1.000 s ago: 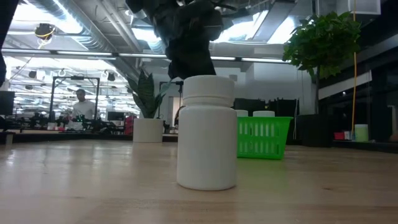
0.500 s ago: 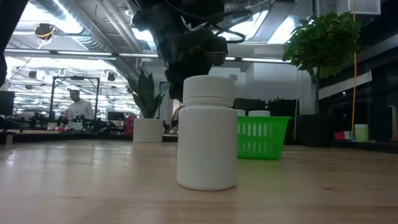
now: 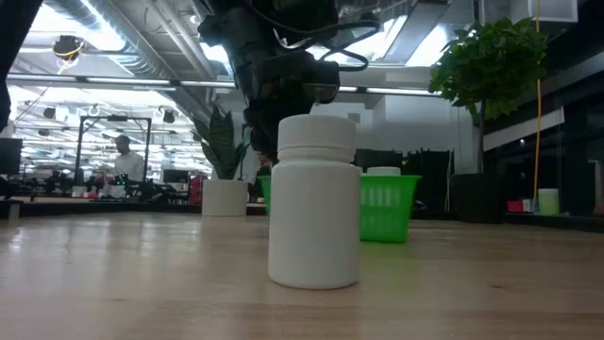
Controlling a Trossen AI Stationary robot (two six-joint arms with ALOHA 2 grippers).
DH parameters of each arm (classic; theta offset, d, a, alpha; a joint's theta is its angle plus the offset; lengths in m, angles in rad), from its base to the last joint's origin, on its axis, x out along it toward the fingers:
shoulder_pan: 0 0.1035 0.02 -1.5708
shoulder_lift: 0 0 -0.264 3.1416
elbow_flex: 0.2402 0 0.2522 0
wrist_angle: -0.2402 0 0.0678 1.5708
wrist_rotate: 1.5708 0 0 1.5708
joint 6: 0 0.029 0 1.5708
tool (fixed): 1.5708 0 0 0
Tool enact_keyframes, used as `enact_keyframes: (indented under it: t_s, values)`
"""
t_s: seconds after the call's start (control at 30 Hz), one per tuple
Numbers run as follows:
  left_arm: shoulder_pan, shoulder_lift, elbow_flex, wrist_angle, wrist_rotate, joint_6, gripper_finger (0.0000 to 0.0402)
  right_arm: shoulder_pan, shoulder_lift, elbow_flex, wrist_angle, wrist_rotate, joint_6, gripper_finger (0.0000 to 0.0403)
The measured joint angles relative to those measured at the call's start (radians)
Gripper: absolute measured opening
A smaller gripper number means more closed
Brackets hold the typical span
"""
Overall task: Pick and place pill bottles into a basket
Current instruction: Put the white pill bottle into the green bin
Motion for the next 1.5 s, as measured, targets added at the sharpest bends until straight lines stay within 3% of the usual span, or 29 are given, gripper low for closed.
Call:
enact_keyframes:
  t_s: [0.2, 0.5, 0.77, 0.93, 1.07, 1.23, 1.5]
  values:
    - [0.0, -0.001, 0.0, -0.017, 0.002, 0.0, 0.0193, 0.0, 0.0, 0.0, -0.005, 0.0, 0.0, 0.0247]
    - [-0.007, -0.024, 0.0, -0.023, 0.008, -0.052, 0.0198, 0.0, 0.0, 0.0, -0.007, 0.0, 0.0, 0.0247]
    - [-0.015, -0.084, 0.071, -0.121, -0.047, -0.045, 0.02, 0.0, 0.0, 0.0, -0.033, -0.001, 0.003, 0.0247]
    - [-0.032, -0.141, 0.141, -0.203, -0.15, -0.045, 0.02, 0.0, 0.017, 0.0, -0.03, -0.12, 0.051, 0.0247]
    - [-0.051, -0.199, 0.175, -0.207, -0.27, -0.042, 0.02, 0.026, 0.107, 0.002, -0.058, -0.288, 0.092, 0.0245]
    - [-0.067, -0.287, 0.183, -0.222, -0.379, -0.034, 0.02, 0.114, 0.285, 0.045, -0.078, -0.413, 0.196, 0.0227]
    - [-0.106, -0.387, 0.183, -0.442, -0.458, 0.0, 0.0192, 0.292, 0.596, 0.318, -0.357, -0.476, 0.646, 0.0194]
